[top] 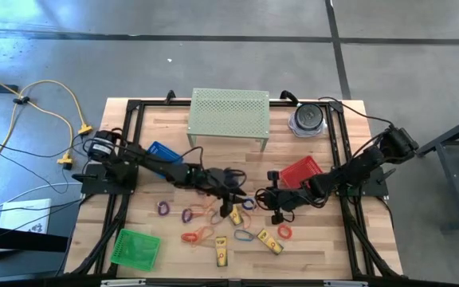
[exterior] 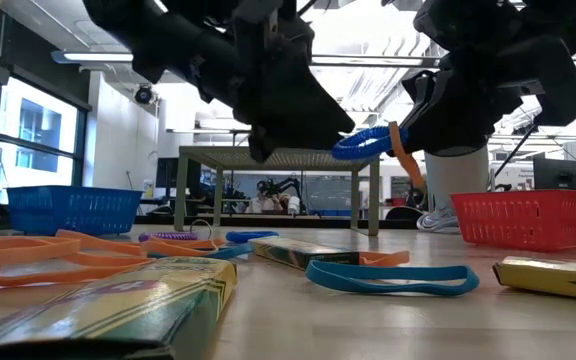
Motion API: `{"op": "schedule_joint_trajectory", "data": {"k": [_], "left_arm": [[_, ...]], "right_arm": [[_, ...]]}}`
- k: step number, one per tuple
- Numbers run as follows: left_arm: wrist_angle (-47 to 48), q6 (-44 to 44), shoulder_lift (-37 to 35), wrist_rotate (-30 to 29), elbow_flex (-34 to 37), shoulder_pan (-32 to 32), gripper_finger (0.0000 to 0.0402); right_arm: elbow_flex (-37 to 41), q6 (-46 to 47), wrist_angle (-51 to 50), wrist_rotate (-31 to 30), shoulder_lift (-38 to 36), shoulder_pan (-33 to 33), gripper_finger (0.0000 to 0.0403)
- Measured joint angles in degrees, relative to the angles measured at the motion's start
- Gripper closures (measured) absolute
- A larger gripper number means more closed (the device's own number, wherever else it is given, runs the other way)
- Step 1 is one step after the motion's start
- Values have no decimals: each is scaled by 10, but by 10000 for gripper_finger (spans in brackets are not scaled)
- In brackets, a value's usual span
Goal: Pick & Place Office Desk Supplies
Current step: Put the blue spring keychain into the blue bin
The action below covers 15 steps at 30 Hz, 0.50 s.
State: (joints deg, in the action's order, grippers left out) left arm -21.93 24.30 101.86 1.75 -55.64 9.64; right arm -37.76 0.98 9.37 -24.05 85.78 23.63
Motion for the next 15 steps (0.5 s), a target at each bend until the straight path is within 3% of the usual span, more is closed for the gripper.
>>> {"op": "schedule_joint_trajectory", "data": {"k": [5,15], "left_arm": [[0,11,0,69,0,-10,277],[-7,11,0,73,0,-8,277]], "right_arm": [[0,-22,12,0,0,0,400],[0,-61,41,-14,0,-5,400]]}}
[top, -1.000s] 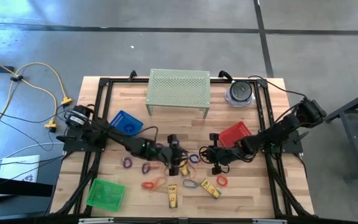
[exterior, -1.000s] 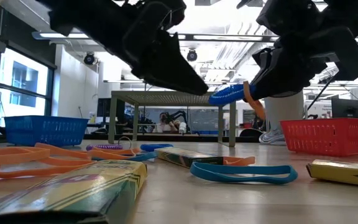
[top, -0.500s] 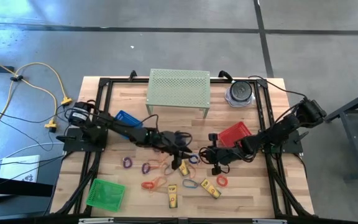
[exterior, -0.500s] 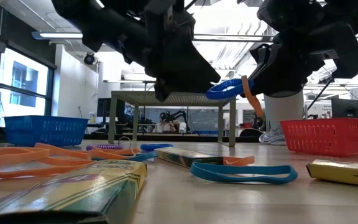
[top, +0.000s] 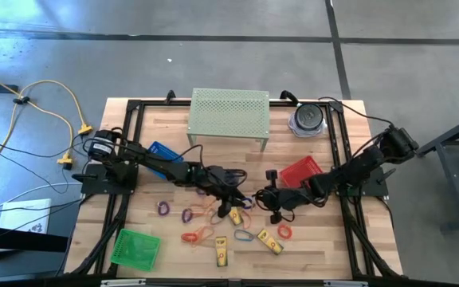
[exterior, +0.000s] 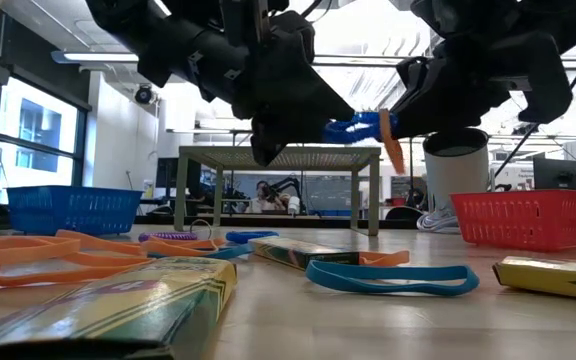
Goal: Pick & Place Office Desk Supplies
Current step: Put the blue spring keychain into the blue bin
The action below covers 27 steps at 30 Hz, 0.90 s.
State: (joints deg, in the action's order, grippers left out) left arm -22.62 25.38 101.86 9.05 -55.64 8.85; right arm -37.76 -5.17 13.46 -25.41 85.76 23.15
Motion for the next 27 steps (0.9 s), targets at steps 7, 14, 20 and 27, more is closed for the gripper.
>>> {"op": "schedule_joint_trajectory", "data": {"k": [7,14,20,27], "left_arm": [[0,0,0,4,0,2,277],[0,-5,0,4,0,2,311],[0,-13,0,-4,0,3,378],[1,-14,0,-20,0,4,396]], "right_arm": [[0,-7,7,5,0,-14,400],[0,-7,7,5,0,-14,400],[0,-7,8,5,0,-14,400],[0,-4,7,5,0,-14,400]]}}
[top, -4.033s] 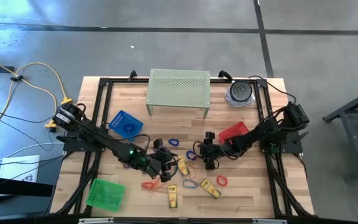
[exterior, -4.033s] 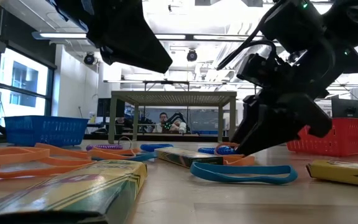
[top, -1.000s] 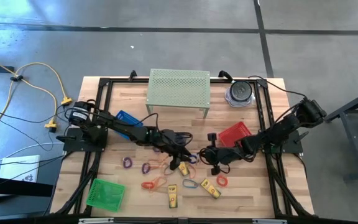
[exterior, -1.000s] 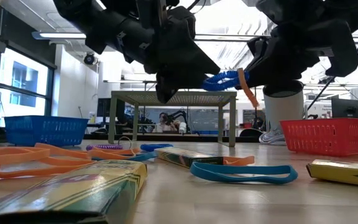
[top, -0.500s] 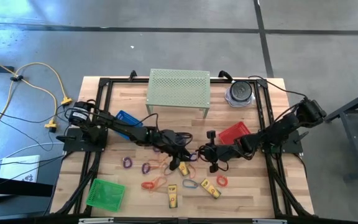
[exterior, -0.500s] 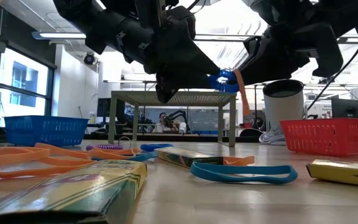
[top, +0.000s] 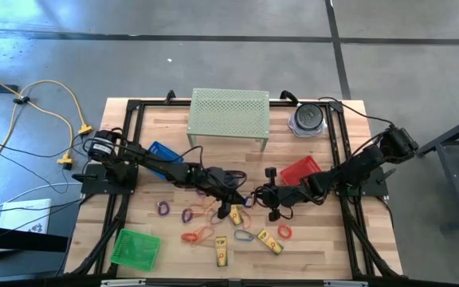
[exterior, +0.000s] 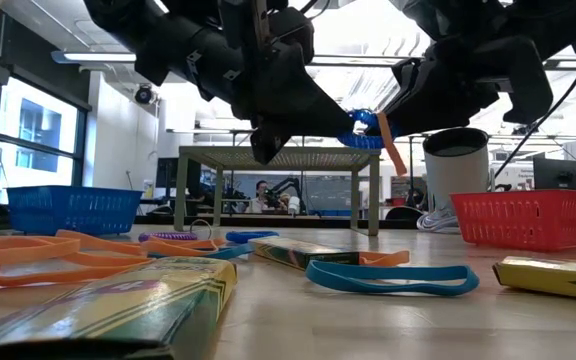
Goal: Pick & Place Office Desk Supplies
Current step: Put the blue spring keychain into the blue bin
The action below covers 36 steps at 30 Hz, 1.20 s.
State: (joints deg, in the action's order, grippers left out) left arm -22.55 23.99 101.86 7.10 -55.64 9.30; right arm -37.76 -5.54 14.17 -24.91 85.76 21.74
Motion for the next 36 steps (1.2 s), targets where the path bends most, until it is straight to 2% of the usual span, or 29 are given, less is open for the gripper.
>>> {"op": "schedule_joint_trajectory", "data": {"k": [16,25,28,32,36], "left_arm": [[3,0,0,-2,0,4,398],[7,0,0,-3,0,4,398],[7,0,0,-3,0,4,398],[10,0,0,-3,0,4,399],[11,0,0,-3,0,4,399]], "right_arm": [[0,45,-15,14,0,0,396],[0,84,-43,12,0,0,315],[0,89,-54,12,0,0,305],[0,90,-66,8,0,0,326],[0,84,-66,8,0,0,384]]}}
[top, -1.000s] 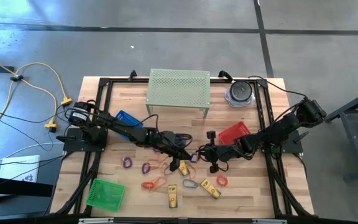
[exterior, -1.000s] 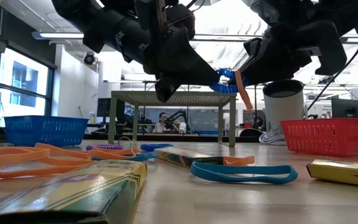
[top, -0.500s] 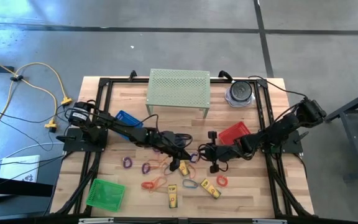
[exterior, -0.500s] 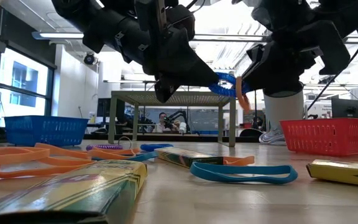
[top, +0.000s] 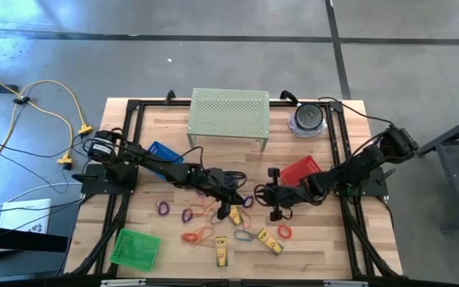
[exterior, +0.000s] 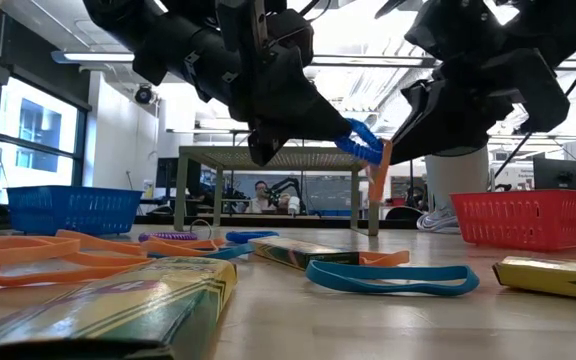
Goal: Pick & Place Office Desk Supplies
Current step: Put the blue spring keychain into the blue bin
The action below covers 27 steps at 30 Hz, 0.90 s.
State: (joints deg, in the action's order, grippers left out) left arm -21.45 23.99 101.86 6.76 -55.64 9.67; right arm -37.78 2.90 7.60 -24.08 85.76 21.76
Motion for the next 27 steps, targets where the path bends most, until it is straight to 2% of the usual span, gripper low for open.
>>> {"op": "schedule_joint_trajectory", "data": {"k": [10,17,21,27], "left_arm": [[12,0,0,1,0,0,399],[68,0,-13,0,-1,0,399],[183,0,-31,-37,-29,0,399],[381,-26,-36,-91,-123,15,399]], "right_arm": [[0,13,-19,2,0,0,399],[0,50,-58,2,0,0,397],[0,50,-61,2,0,0,398],[0,50,-61,2,0,0,399]]}}
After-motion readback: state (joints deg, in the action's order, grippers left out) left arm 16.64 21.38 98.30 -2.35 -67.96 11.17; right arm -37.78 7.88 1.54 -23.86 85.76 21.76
